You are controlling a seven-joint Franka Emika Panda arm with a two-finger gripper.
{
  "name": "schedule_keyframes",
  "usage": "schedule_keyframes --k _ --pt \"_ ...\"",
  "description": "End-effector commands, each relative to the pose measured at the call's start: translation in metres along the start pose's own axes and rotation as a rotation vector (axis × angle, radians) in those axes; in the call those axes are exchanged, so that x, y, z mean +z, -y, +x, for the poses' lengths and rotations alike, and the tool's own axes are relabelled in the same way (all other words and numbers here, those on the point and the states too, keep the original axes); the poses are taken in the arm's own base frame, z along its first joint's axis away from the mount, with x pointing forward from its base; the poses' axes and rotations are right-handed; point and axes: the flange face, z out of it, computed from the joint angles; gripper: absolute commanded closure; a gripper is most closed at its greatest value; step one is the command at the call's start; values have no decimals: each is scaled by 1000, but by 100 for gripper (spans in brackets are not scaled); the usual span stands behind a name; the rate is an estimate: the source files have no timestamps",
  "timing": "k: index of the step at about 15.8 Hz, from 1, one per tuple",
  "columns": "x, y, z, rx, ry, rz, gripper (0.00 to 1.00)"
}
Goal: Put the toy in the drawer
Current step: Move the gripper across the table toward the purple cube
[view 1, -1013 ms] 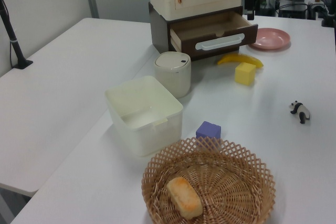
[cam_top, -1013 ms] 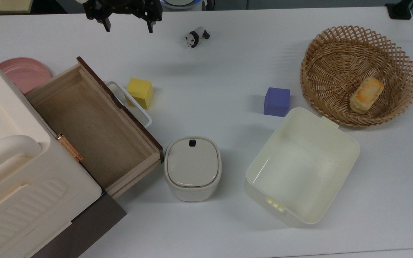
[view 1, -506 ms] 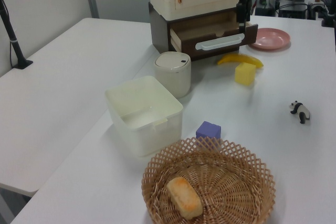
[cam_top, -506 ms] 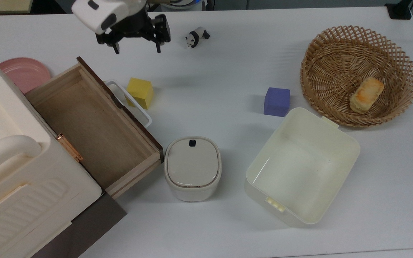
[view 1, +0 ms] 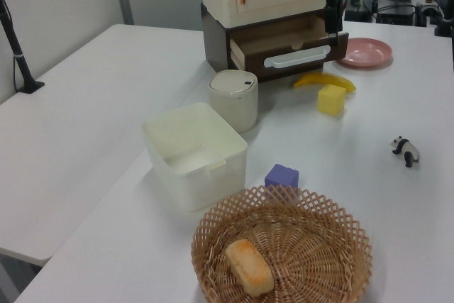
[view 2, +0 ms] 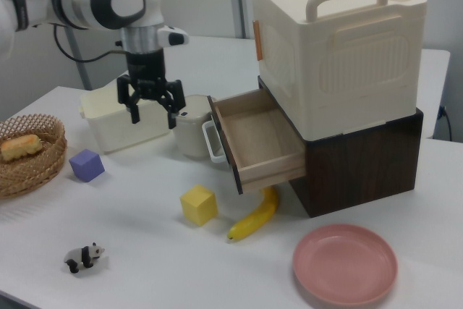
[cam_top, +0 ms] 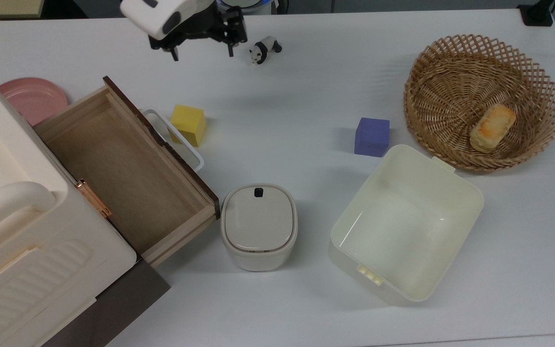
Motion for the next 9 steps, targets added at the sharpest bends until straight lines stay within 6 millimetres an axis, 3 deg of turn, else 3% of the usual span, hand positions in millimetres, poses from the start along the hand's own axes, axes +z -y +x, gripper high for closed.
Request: schedule_keyframes --k 1,6,9 --pt "6 46 -10 -91 31 -2 0" --pt "21 107 6 -161 -25 63 0" --pt "51 140 30 -97 -50 61 0"
